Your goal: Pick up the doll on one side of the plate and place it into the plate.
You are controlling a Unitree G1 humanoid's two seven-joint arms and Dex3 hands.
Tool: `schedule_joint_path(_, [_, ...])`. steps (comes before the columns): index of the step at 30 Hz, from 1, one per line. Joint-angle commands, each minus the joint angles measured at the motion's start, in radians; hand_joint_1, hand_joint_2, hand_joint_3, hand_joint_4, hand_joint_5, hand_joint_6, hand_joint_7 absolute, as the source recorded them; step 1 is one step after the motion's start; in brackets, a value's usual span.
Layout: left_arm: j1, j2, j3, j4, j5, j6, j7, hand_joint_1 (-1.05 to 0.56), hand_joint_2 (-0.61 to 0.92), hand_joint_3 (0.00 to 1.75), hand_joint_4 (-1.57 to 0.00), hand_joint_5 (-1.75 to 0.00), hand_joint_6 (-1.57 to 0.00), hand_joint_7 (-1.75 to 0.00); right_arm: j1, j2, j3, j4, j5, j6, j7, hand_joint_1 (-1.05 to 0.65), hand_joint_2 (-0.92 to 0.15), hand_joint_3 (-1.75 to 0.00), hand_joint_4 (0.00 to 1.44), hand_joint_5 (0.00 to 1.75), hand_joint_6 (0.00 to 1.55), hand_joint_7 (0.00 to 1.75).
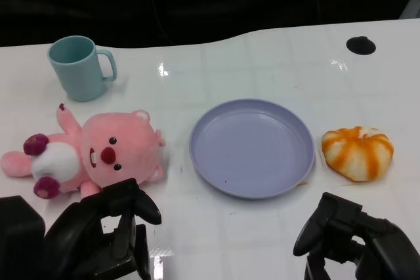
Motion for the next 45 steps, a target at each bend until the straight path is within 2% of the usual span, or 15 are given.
schedule_joint_path(1, [-0.013, 0.01, 0.008, 0.002, 0.002, -0.003, -0.003, -0.09, 0.41, 1.42, -0.93, -1.75, -0.8, -1.65, -0.002, 0.002, -0.003, -0.007, 0.01, -0.002, -0.003, 0.13, -0.4, -1.4, 0.69, 1.75, 0.6, 1.54])
schedule_joint_path(45, [-0.011, 0.008, 0.01, 0.001, 0.0, -0.007, -0.003, -0.08, 0.4, 1.42, -0.93, -1.75, -0.8, -1.64, -0.003, 0.0, -0.005, -0.003, 0.01, -0.006, -0.002, 0.13, -0.4, -1.4, 0.68, 1.75, 0.6, 1.54])
